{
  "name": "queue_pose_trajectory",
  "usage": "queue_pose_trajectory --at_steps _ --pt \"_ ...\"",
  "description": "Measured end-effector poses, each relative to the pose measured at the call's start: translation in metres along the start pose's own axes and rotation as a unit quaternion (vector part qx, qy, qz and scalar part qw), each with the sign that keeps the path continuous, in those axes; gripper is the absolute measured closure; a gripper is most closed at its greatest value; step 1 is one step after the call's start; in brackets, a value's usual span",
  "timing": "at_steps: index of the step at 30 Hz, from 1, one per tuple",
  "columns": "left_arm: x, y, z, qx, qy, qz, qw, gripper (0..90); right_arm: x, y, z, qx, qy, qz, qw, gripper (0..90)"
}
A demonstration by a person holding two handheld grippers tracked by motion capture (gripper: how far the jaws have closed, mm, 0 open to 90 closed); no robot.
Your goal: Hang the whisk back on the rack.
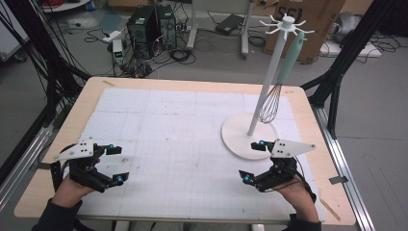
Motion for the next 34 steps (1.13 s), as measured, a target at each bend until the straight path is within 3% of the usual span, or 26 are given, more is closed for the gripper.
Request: queue_pose_trajectory --at_steps 6,12,34 --pt "0.001 -0.002 0.0 -0.009 -0.004 0.003 0.9999 1.9 0.018 -0.003 -0.002 0.013 -0.014 -0.003 0.9998 0.5" --pt "0.002 -0.004 0.001 -0.013 -0.01 0.001 0.9999 1.9 0.033 -0.012 -0.002 0.008 -0.025 0.007 0.9996 0.5" --pt "0.01 -0.018 -0.001 -0.018 -0.017 0.022 0.9994 1.9 0.047 -0.01 -0.003 0.022 -0.039 0.021 0.9988 0.5"
Point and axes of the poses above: each handheld gripper's, and its own axes: y roughly backward along the jaws, x roughly out of its underside, z roughly to its left, the point moved 5 cm from there along -y, roughly forward along the jaws, and after that the axes turned 8 degrees about z, right-handed, at the moved point
